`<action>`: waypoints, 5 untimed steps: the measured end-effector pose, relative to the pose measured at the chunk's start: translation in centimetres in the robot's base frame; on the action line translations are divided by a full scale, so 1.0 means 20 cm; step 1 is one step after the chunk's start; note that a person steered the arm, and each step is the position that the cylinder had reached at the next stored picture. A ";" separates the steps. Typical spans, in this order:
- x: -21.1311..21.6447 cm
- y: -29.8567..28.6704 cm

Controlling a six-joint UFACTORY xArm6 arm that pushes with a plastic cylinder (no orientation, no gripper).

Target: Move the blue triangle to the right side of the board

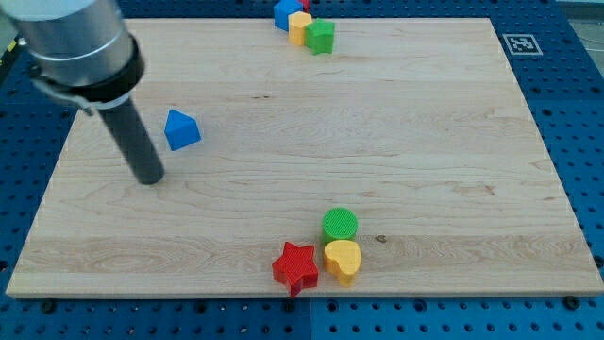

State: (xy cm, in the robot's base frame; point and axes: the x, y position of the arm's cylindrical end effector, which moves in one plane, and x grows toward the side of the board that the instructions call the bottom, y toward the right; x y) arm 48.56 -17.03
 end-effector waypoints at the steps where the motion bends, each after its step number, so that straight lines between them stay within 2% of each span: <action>1: -0.07 0.19; 3: -0.24 0.18; 5: -0.19 -0.21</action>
